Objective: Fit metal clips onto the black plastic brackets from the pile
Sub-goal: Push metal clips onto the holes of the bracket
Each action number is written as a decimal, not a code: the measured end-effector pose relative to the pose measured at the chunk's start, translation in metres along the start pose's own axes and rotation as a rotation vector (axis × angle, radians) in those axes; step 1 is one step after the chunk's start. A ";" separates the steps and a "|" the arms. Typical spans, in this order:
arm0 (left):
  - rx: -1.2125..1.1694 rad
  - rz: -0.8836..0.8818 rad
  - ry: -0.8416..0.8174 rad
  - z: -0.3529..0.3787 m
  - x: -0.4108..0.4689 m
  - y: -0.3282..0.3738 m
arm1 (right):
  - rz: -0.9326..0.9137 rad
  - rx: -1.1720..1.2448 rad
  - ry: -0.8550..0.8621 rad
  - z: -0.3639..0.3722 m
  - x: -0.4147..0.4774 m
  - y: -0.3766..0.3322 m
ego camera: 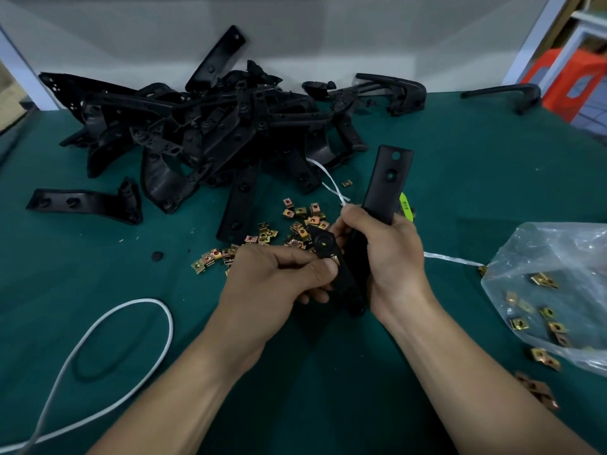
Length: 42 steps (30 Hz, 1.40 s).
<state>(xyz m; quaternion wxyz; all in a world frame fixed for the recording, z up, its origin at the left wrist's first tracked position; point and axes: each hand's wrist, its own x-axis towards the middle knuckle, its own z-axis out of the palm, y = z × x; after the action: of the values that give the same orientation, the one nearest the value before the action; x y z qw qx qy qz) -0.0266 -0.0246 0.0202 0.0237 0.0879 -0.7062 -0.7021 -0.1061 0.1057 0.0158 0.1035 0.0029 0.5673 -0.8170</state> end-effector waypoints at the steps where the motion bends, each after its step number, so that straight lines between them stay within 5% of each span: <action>1: 0.011 0.010 0.004 -0.001 0.000 0.000 | 0.007 0.010 0.002 0.000 0.000 0.001; 7: -0.058 0.094 0.102 -0.009 0.009 0.006 | 0.179 0.240 0.021 0.004 0.005 0.000; 11: 0.446 0.188 0.291 -0.029 0.013 -0.004 | 0.216 0.348 0.099 0.000 0.013 -0.002; 15: 0.886 0.181 0.157 -0.024 0.011 -0.010 | 0.219 0.344 0.137 -0.005 0.017 -0.004; 23: 1.015 0.377 0.137 -0.019 0.012 -0.021 | 0.233 0.336 0.137 -0.006 0.017 -0.004; 27: 0.771 0.322 0.261 -0.013 0.009 -0.021 | 0.235 0.359 0.125 -0.007 0.018 -0.005; 30: 0.285 0.100 0.103 -0.006 0.011 -0.016 | 0.244 0.348 0.121 -0.007 0.018 -0.004; 33: 0.039 -0.057 0.002 0.004 0.008 -0.013 | 0.253 0.332 0.129 -0.005 0.019 -0.004; 42: -0.135 -0.144 -0.049 0.004 0.006 -0.012 | 0.239 0.343 0.135 -0.006 0.019 -0.006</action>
<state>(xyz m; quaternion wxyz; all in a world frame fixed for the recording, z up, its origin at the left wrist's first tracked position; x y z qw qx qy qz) -0.0318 -0.0218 0.0076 -0.0383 0.1194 -0.6497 -0.7498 -0.1267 0.1101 0.0165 0.1594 0.1426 0.4212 -0.8814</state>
